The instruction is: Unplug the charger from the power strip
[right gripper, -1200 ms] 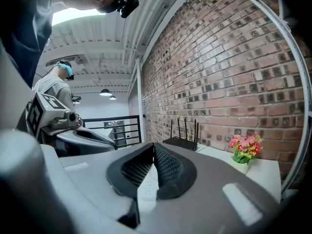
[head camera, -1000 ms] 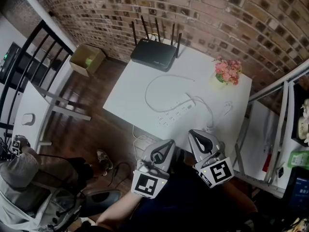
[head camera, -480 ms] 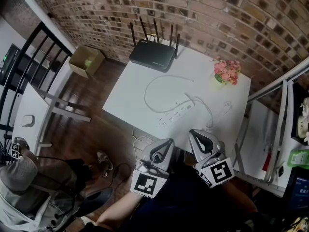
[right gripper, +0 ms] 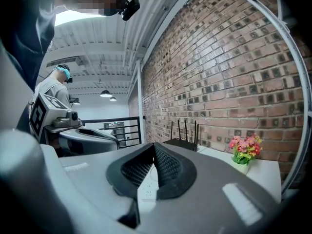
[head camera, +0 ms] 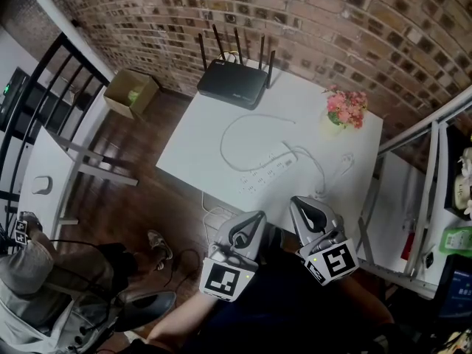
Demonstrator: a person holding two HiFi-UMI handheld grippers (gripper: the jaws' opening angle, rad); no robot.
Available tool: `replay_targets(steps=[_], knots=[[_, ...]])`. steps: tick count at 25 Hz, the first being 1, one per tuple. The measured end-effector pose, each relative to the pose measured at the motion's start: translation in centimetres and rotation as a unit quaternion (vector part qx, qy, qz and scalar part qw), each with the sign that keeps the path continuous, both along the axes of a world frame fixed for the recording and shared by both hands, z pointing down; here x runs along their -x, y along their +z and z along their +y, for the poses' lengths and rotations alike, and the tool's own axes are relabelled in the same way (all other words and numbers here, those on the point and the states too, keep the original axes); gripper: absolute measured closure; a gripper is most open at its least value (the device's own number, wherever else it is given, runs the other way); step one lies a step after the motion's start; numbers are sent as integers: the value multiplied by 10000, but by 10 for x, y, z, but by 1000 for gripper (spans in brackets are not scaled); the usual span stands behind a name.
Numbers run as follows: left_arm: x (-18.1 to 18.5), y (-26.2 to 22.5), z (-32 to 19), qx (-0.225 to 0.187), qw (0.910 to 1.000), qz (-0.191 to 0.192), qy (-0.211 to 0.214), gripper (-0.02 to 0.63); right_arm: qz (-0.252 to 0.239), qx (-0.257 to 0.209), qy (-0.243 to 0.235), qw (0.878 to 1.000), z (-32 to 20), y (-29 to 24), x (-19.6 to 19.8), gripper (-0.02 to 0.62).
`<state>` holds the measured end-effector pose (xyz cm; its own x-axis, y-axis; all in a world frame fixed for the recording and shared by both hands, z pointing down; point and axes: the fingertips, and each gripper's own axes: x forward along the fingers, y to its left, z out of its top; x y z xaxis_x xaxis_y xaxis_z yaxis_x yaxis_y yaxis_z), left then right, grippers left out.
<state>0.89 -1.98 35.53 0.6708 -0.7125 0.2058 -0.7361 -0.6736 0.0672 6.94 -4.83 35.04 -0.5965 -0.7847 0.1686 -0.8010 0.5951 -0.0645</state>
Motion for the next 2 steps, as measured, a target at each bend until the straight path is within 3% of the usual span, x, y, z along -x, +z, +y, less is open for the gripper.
replay_targets(steps=[2], knots=[[0, 0, -1, 11, 10000, -2, 6, 600, 2, 4, 11, 10000, -1, 0, -1, 583]])
